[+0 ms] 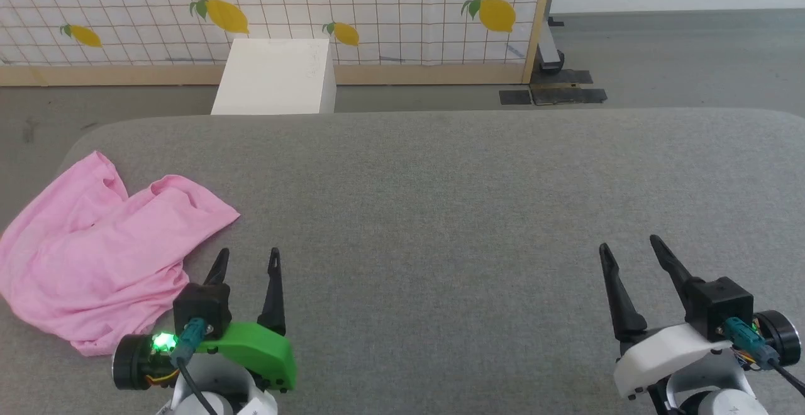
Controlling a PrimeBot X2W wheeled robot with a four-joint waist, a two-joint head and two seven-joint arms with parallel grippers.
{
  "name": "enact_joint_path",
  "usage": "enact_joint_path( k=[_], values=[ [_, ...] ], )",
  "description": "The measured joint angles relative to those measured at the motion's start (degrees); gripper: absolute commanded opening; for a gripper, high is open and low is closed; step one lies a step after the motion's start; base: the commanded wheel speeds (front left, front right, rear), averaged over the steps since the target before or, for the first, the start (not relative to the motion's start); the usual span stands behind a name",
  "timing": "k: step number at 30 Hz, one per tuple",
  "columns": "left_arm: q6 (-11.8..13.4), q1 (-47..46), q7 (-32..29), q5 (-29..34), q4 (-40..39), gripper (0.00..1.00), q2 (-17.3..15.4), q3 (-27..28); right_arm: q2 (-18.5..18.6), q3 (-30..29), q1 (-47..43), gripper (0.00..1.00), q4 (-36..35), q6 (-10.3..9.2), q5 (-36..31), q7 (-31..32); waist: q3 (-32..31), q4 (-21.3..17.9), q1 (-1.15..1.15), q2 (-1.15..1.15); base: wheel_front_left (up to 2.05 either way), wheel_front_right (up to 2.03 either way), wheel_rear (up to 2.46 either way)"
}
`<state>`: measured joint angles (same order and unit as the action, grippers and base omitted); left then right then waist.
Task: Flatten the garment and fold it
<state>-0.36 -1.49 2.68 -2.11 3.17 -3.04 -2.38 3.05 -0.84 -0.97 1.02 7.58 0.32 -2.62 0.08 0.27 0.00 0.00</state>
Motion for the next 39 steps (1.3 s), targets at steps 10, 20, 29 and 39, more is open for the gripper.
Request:
enact_joint_path(
  k=[10, 20, 29, 39],
  values=[
    [0.00, -0.08, 1.16, -1.53, 0.22, 1.00, 0.00, 0.20, 0.00, -0.55, 0.02, 1.00, 0.02, 0.00, 0.78, -1.22, 0.02, 0.14, 0.00, 0.00, 0.00, 0.00, 0.00],
    [-0.16, -0.10, 2.44, -2.83, 1.09, 1.00, -0.01, 0.51, 0.00, -0.83, 0.02, 1.00, 0.31, 0.00, 1.27, -2.45, -0.02, 0.44, 0.00, 0.00, 0.00, 0.00, 0.00],
    [-0.66, -0.32, 3.46, -3.61, 2.32, 1.00, -0.01, 0.73, -0.01, -1.25, 0.03, 1.00, 0.75, 0.00, 1.86, -3.48, -0.01, 0.53, 0.00, 0.00, 0.00, 0.00, 0.00],
    [-0.68, -0.35, 4.56, -4.54, 2.55, 1.00, -0.01, 0.75, -0.01, -1.64, 0.02, 1.00, 0.76, 0.00, 2.87, -4.67, -0.28, 0.61, 0.00, 0.00, 0.00, 0.00, 0.00]
  ],
)
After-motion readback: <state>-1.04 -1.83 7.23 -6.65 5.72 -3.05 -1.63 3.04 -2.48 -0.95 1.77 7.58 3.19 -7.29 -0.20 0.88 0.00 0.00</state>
